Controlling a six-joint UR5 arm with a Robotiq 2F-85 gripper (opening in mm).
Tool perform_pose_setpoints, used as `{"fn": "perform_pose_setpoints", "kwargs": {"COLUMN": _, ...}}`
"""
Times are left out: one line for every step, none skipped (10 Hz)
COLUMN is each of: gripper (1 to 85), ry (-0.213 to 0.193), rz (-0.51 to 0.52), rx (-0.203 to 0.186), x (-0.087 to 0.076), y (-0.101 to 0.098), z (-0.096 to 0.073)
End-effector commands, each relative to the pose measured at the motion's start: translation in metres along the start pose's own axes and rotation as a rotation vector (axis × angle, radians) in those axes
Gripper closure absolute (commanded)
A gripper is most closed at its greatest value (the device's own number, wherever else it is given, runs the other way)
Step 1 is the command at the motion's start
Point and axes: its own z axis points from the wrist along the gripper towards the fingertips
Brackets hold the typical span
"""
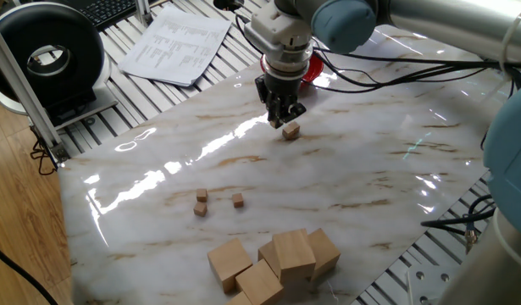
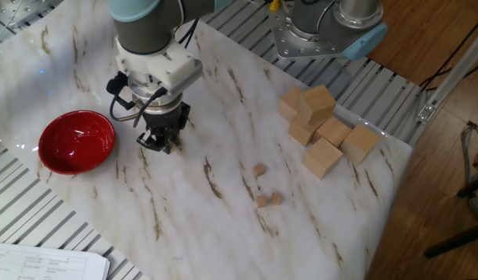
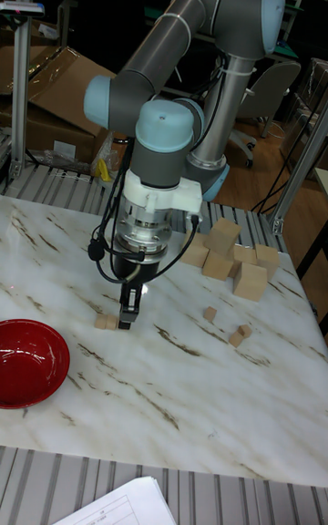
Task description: Stack the blocks into a pyramid shape
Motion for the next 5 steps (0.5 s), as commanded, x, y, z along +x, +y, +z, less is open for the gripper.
{"fn": "perform_pose_setpoints", "kwargs": {"gripper": 84.7, "ry": -0.021, "rz": 0.024, "rx": -0.015, "x": -0.0035, "y": 0.0078, "z": 0.0018}}
{"fn": "perform_pose_setpoints", "kwargs": {"gripper": 84.7, "ry": -0.018, "rz": 0.023, "rx": -0.014, "x": -0.0031, "y": 0.0073, "z": 0.0016}}
{"fn": "perform_pose_setpoints", "kwargs": {"gripper": 84.7, "ry": -0.018, "rz": 0.023, "rx": -0.014, "x": -0.0029, "y": 0.0073, "z": 0.0016}}
{"fn": "perform_pose_setpoints", "kwargs": {"gripper": 84.7, "ry": -0.017, "rz": 0.024, "rx": -0.014, "x": -0.0025, "y": 0.0072, "z": 0.0017}}
{"fn": "perform_pose_setpoints", "kwargs": {"gripper": 84.7, "ry": -0.015, "rz": 0.024, "rx": -0.014, "x": -0.0022, "y": 0.0071, "z": 0.0019}}
